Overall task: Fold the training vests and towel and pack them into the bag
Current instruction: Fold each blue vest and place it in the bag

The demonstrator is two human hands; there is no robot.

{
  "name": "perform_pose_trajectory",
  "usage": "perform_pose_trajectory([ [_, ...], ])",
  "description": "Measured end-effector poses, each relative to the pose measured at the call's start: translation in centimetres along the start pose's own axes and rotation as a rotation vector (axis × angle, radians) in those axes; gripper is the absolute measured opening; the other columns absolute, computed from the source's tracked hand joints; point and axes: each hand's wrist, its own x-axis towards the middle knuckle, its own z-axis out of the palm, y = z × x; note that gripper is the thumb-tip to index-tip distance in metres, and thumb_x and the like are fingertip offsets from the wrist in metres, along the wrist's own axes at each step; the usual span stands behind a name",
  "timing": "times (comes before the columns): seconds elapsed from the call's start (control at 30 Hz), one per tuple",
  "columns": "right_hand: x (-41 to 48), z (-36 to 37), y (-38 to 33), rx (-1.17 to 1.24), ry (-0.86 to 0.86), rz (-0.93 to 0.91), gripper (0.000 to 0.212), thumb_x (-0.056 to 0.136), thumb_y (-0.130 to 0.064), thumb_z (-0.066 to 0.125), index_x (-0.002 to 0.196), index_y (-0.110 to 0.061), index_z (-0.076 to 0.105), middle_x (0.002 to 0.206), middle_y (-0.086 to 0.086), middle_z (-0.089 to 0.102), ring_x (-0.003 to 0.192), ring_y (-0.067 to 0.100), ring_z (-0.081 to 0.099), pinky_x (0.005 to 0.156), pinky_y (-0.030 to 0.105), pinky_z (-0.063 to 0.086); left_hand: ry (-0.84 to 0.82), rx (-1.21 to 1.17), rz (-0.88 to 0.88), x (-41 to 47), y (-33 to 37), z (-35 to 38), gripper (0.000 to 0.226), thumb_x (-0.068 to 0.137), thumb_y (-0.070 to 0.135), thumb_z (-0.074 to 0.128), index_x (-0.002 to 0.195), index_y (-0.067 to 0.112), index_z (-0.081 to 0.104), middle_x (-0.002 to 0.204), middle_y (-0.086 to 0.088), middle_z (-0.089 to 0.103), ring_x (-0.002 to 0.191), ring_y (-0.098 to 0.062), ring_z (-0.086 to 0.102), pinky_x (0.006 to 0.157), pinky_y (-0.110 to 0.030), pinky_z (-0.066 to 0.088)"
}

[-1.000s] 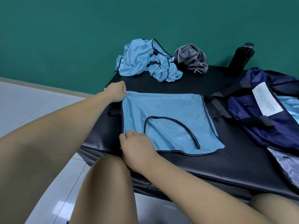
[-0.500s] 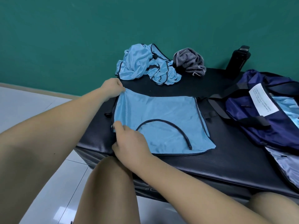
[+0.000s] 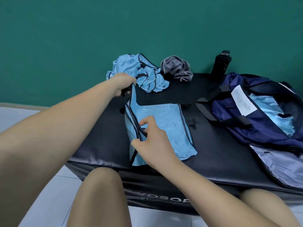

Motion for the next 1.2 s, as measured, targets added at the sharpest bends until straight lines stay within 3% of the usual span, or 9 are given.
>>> perform_pose_trajectory([
  [0.13,-1.2,-3.9,2.9,0.016,0.075,0.065,0.049,0.089,-0.020,0.065,0.125,-0.038,0.039,0.080,0.002,0.056,0.052,0.013,0.045,0.052,0.032,0.044,-0.036,-0.135,-0.009,-0.3,2.6,4.8,0.012,0.097,0.011,0.063,0.097,0.015,0.052,0.087,-0.008,0.052,0.053,-0.016,0.053,0.039,-0.021,0.046],
  [0.23,-2.1,-6.6,5.4,-0.004,0.106,0.098,0.057,0.089,-0.018,0.066,0.134,-0.038,0.039,0.073,-0.001,0.050,0.050,0.011,0.039,0.051,0.027,0.039,-0.061,-0.206,-0.011,0.0,3.8,8.6,0.013,0.099,0.006,0.063,0.092,0.012,0.053,0.083,-0.009,0.053,0.058,-0.018,0.055,0.043,-0.023,0.054],
  [0.37,-2.7,-8.8,8.4,-0.028,0.089,0.176,0.068,0.088,-0.018,0.067,0.139,-0.048,0.033,0.095,0.010,0.064,0.054,0.017,0.047,0.057,0.033,0.045,-0.084,-0.227,-0.002,1.2,3.7,12.8,0.014,0.093,-0.003,0.064,0.091,0.005,0.053,0.070,-0.014,0.056,0.050,-0.024,0.060,0.060,-0.030,0.057],
  [0.5,-2.8,-9.4,11.1,-0.057,0.051,0.214,0.070,0.086,-0.017,0.063,0.138,-0.055,0.037,0.069,0.006,0.058,0.062,0.029,0.063,0.059,0.043,0.054,-0.097,-0.130,-0.038,1.9,2.8,15.9,0.012,0.087,-0.001,0.074,0.089,0.003,0.062,0.072,-0.017,0.066,0.063,-0.027,0.067,0.057,-0.033,0.043],
  [0.63,-2.7,-9.6,12.4,-0.053,0.015,0.270,0.049,0.092,-0.016,0.061,0.125,-0.052,0.052,0.078,0.006,0.063,0.064,0.017,0.076,0.062,0.037,0.058,-0.059,-0.063,-0.030,2.2,2.3,17.9,0.015,0.088,0.001,0.076,0.084,0.007,0.063,0.070,-0.013,0.056,0.049,-0.021,0.051,0.044,-0.024,0.036],
  [0.77,-2.7,-9.7,13.1,-0.075,0.017,0.279,0.023,0.095,-0.019,0.059,0.105,-0.040,0.061,0.076,0.004,0.069,0.062,0.012,0.075,0.050,0.025,0.043,-0.062,-0.108,-0.044,3.6,1.3,19.1,0.012,0.087,0.002,0.078,0.083,0.003,0.067,0.081,-0.014,0.064,0.079,-0.031,0.069,0.066,-0.039,0.052],
  [0.83,-2.6,-9.5,13.5,-0.115,0.032,0.290,0.016,0.094,-0.022,0.060,0.099,-0.038,0.062,0.067,0.003,0.066,0.060,0.016,0.073,0.049,0.027,0.045,-0.056,-0.118,-0.033,3.9,1.0,19.3,0.011,0.087,0.007,0.080,0.088,0.001,0.071,0.085,-0.015,0.068,0.089,-0.033,0.074,0.070,-0.038,0.056],
  [0.97,-2.5,-9.6,14.1,-0.325,0.006,0.280,0.010,0.092,-0.032,0.061,0.102,-0.036,0.060,0.067,0.002,0.064,0.051,0.013,0.054,0.053,0.032,0.047,-0.122,-0.107,0.016,2.9,0.2,19.3,0.024,0.097,0.033,0.077,0.107,0.011,0.073,0.098,-0.008,0.076,0.072,-0.020,0.064,0.050,-0.024,0.045],
  [1.2,-2.5,-10.8,13.6,-0.729,0.048,0.154,0.019,0.102,-0.044,0.048,0.097,-0.027,0.057,0.075,-0.005,0.065,0.076,0.025,0.062,0.071,0.037,0.054,-0.183,-0.525,0.156,1.2,0.5,16.1,0.027,0.110,0.030,0.058,0.135,0.023,0.055,0.124,-0.010,0.073,0.102,-0.022,0.079,0.082,-0.040,0.065],
])
